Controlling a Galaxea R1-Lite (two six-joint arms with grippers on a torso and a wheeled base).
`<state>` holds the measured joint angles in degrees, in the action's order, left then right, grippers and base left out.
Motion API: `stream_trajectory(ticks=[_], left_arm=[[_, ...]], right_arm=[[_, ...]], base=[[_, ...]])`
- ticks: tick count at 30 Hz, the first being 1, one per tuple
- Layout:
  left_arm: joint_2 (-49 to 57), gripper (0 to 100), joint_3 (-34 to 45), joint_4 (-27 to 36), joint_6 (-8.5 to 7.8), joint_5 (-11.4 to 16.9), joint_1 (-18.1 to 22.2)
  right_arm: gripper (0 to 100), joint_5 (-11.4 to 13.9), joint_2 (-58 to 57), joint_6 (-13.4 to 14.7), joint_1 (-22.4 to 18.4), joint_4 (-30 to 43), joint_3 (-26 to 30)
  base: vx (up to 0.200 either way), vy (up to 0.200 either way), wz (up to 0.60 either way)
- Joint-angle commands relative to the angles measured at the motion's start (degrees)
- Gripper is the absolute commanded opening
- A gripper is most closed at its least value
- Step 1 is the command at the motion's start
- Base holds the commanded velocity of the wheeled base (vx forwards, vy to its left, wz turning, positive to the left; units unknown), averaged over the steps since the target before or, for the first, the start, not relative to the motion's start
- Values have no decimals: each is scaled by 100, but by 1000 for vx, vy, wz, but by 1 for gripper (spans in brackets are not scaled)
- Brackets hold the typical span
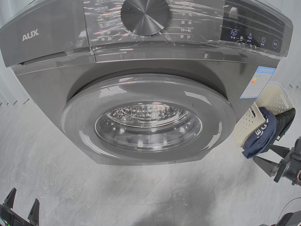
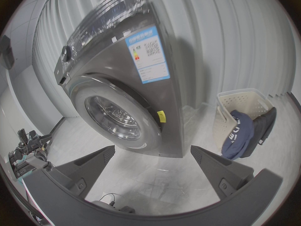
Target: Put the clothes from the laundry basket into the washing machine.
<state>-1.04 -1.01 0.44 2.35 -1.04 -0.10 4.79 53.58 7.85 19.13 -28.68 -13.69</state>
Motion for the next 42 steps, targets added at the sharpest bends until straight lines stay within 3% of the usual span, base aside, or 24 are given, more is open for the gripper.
stream_trajectory(ticks=[1,10,20,25,29,34,42], left_arm=[[77,100,84,0,11,-2,1],[77,100,84,0,11,-2,1],[77,100,84,0,11,-2,1],[77,100,84,0,11,-2,1],[77,100,84,0,11,-2,1],[77,100,84,0,11,7,1],[77,100,84,0,11,-2,1]], right_arm=[[100,-268,1709,59,601,-445,-705],[100,-312,2570,-3,680,-436,-1698],[100,-251,3053,-64,970,-489,-2068],[100,-66,3106,-73,1146,-717,-1980],[100,-40,2816,-82,1199,-656,-1531],[100,171,2227,-82,1225,-647,-969],[100,145,2377,-82,1243,-665,-1101]], base=[[0,0,0],[0,0,0],[0,0,0],[0,0,0],[0,0,0],[0,0,0],[-150,0,0]])
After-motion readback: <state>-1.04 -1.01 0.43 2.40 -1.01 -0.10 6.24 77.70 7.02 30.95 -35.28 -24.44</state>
